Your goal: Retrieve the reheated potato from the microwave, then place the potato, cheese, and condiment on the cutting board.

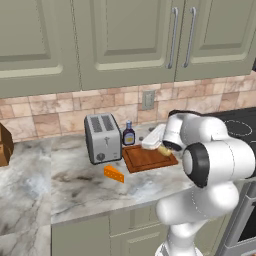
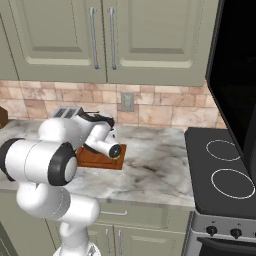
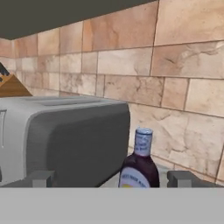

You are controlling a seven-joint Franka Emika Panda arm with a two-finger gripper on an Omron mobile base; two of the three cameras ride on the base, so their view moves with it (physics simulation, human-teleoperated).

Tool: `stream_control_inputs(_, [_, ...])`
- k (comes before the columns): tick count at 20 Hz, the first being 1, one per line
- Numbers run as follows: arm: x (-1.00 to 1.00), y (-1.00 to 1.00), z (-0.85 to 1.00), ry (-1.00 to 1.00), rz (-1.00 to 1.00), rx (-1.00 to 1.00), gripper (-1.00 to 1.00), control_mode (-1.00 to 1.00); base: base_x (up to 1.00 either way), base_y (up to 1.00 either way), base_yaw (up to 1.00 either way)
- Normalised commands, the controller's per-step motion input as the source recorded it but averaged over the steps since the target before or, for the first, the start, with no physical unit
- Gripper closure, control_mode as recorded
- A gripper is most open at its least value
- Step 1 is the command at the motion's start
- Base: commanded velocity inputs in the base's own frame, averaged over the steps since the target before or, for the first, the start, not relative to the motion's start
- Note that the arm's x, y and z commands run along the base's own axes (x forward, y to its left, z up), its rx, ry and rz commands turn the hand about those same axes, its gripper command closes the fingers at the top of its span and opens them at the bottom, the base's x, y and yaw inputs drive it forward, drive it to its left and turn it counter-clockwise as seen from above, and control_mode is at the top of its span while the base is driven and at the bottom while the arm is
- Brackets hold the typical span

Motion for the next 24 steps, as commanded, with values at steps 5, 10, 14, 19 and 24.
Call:
stream_control_inputs(5, [0.02, 0.0, 0.26, 0.01, 0.03, 0.0, -1.0, -1.0, 0.0, 0.0, 0.0])
stream_control_inputs(10, [0.24, 0.0, 0.02, 0.0, 0.09, 0.0, -1.0, -1.0, 0.0, 0.0, 0.0])
stream_control_inputs(14, [0.3, 0.0, 0.0, 0.0, 0.14, 0.0, -1.0, -1.0, 0.0, 0.0, 0.0])
stream_control_inputs(19, [0.28, 0.0, -0.01, 0.0, 0.15, 0.0, -1.0, -1.0, 0.0, 0.0, 0.0])
stream_control_inputs(24, [0.07, 0.1, -0.1, -0.01, 0.14, -0.02, -1.0, -1.0, 0.0, 0.0, 0.0])
